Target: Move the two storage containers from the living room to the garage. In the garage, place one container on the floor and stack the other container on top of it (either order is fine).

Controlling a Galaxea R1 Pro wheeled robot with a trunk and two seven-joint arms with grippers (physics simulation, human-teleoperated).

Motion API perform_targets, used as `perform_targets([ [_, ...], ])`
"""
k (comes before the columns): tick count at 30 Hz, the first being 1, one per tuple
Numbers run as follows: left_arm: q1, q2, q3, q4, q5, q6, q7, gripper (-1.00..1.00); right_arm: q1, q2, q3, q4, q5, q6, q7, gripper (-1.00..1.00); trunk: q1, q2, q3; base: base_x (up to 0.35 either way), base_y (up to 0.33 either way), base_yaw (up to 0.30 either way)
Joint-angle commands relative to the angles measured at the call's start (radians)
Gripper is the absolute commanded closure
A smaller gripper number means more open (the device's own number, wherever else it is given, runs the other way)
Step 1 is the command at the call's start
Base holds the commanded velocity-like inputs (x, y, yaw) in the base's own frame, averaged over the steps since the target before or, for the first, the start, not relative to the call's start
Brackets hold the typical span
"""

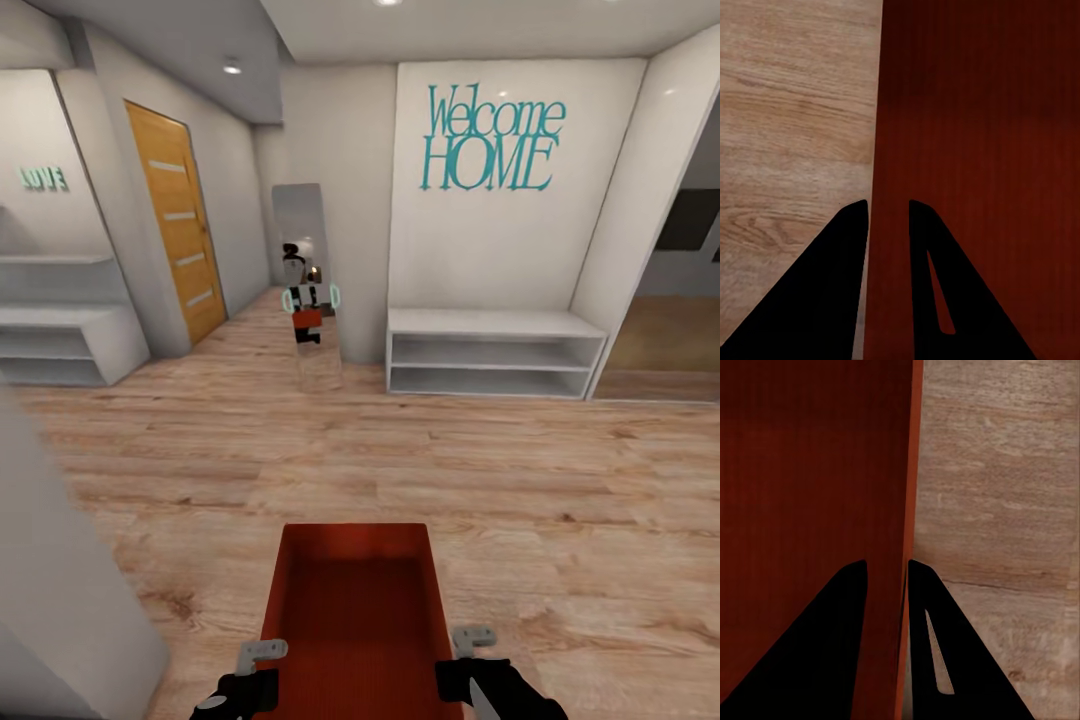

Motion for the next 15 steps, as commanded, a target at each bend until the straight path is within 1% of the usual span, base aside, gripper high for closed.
perform_targets([
  [1, -0.001, 0.001, -0.003, 0.005, -0.005, 0.005, -0.020, 1.00, 0.000, -0.035, 0.031, -0.005, -0.019, 0.006, 0.011, 1.00, 0.001, 0.000, -0.001, 0.343, 0.000, 0.000],
  [10, -0.001, 0.001, -0.003, 0.005, -0.005, 0.005, -0.020, 1.00, 0.000, -0.035, 0.031, -0.005, -0.019, 0.006, 0.011, 1.00, 0.001, 0.000, -0.001, 0.343, 0.000, 0.001],
  [15, -0.001, 0.001, -0.003, 0.005, -0.005, 0.005, -0.020, 1.00, 0.000, -0.035, 0.031, -0.005, -0.020, 0.006, 0.011, 1.00, 0.001, 0.000, -0.001, 0.343, 0.000, 0.057],
])
